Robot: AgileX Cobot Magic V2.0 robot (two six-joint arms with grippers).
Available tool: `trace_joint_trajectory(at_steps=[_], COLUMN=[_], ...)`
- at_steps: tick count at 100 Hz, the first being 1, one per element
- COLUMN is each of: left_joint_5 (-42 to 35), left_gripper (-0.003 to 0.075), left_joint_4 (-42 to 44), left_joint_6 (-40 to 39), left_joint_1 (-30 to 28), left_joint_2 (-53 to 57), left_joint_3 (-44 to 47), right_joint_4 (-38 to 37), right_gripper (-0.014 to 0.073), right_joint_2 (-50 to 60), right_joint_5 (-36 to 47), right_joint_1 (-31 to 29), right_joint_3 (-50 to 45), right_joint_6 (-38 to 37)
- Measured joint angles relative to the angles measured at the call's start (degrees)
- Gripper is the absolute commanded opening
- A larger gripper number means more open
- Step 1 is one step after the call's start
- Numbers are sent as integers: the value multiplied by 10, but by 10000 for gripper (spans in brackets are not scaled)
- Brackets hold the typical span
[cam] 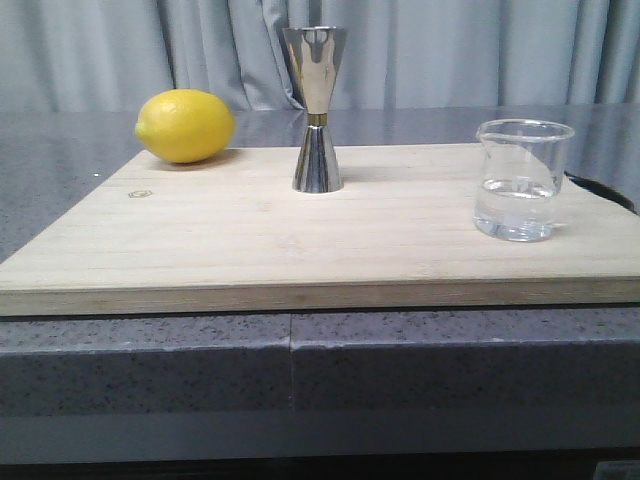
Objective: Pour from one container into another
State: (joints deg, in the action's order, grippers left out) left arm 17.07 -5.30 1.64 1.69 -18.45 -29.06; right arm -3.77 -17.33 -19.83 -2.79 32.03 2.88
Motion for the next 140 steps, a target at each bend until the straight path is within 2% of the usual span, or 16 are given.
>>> trace_joint_trajectory(at_steps=[9, 16, 23, 31, 38, 45, 108, 116, 131, 140], left_joint_5=[0, 0, 0, 0, 0, 0, -1, -1, 6, 31], left_gripper=[-20, 14, 124, 325, 471, 534, 462, 477, 558, 561], left_joint_4=[0, 0, 7, 24, 35, 41, 38, 38, 38, 38], left_joint_6=[0, 0, 0, 0, 0, 0, 0, 0, 0, 0], left_joint_1=[0, 0, 0, 0, 0, 0, 0, 0, 0, 0], left_joint_2=[0, 0, 0, 0, 0, 0, 0, 0, -1, -9], left_joint_3=[0, 0, 0, 0, 0, 0, 0, 0, -6, -26], right_joint_4=[0, 0, 0, 0, 0, 0, 0, 0, 0, 3], right_gripper=[-30, 68, 217, 390, 467, 478, 481, 510, 593, 600], right_joint_2=[0, 0, 0, 0, 0, 0, 0, 0, -5, -17], right_joint_5=[0, 0, 0, 0, 0, 0, -1, -2, -18, -40], right_joint_1=[0, 0, 0, 0, 0, 0, 0, 0, 0, 0], right_joint_3=[0, 0, 0, 0, 0, 0, 0, 0, 0, 6], right_joint_6=[0, -1, -1, -1, -1, -1, -1, -1, -1, -2])
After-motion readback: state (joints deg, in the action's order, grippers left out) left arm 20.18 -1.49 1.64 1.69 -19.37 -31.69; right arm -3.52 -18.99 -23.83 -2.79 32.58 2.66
